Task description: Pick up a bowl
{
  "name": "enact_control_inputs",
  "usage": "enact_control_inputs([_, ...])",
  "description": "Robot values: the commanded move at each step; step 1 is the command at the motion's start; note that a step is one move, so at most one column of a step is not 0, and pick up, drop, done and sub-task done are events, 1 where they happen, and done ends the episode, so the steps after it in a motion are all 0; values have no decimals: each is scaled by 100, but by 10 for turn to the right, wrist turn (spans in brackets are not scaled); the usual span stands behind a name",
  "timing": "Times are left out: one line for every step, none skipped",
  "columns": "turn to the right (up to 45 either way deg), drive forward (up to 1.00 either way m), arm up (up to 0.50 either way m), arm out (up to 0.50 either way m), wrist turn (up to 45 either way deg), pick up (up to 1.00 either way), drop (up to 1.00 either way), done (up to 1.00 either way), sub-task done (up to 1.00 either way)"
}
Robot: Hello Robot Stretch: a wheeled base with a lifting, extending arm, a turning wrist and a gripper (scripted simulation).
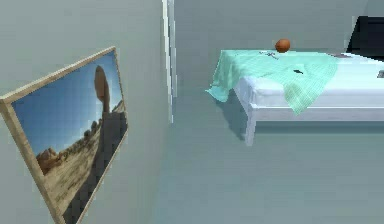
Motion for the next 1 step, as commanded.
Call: enact_control_inputs([0,0,0,0,0,0,0,100,0])
